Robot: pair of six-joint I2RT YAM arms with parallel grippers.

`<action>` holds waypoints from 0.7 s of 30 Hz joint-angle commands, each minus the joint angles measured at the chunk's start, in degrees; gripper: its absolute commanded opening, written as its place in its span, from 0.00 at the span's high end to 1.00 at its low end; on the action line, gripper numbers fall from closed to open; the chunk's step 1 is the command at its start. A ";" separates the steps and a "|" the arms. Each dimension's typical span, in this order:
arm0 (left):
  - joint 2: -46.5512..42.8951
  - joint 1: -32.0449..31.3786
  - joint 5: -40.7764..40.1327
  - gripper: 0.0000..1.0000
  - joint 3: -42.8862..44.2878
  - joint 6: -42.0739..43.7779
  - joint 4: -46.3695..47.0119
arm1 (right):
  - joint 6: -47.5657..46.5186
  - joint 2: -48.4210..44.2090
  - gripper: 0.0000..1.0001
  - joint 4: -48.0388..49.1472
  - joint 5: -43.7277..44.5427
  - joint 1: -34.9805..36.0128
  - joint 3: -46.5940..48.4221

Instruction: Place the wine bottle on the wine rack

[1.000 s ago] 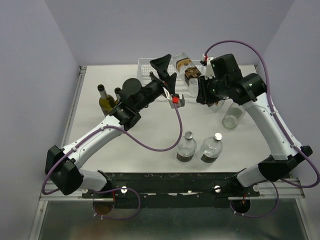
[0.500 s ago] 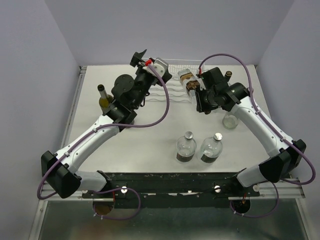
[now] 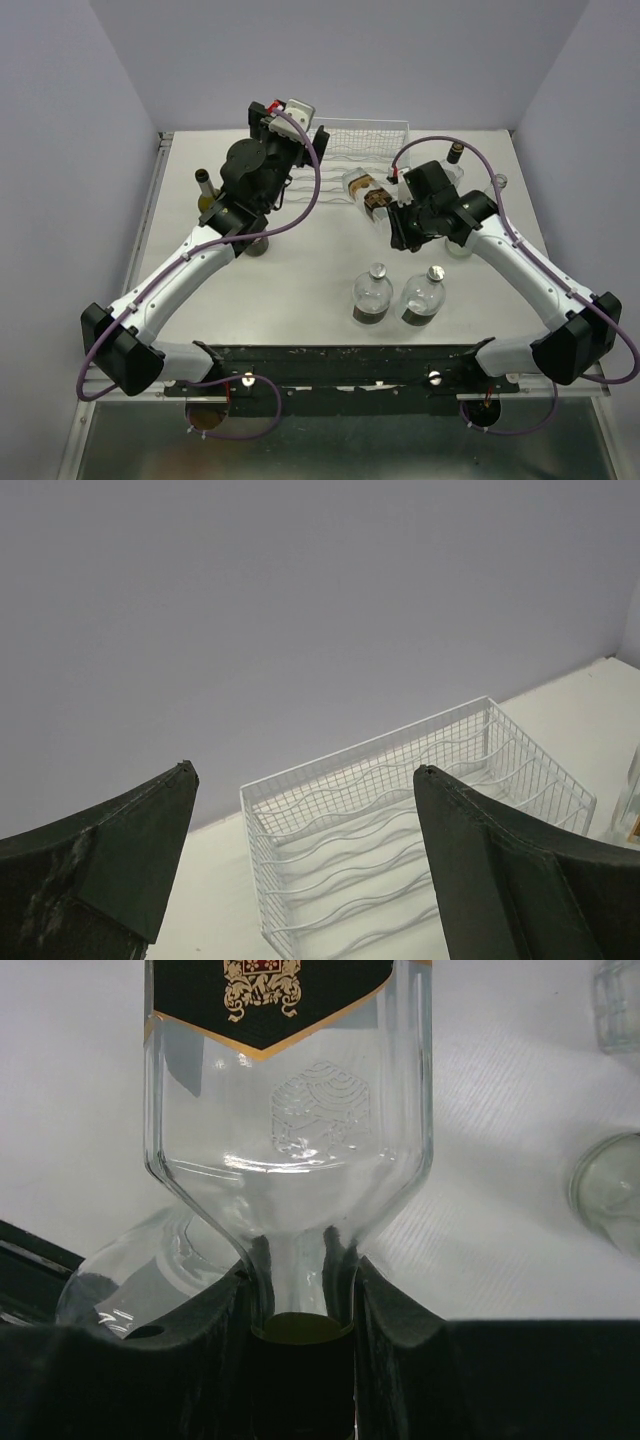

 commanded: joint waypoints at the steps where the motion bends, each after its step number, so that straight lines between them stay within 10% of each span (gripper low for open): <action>1: 0.50 0.89 -1.04 0.01 1.88 -3.15 -1.97 | -1.91 -3.09 1.00 12.09 -2.56 0.03 -1.73; 21: 1.99 1.94 -0.07 0.01 4.43 -5.44 -5.66 | -0.50 -1.34 1.00 26.68 3.59 0.03 -16.06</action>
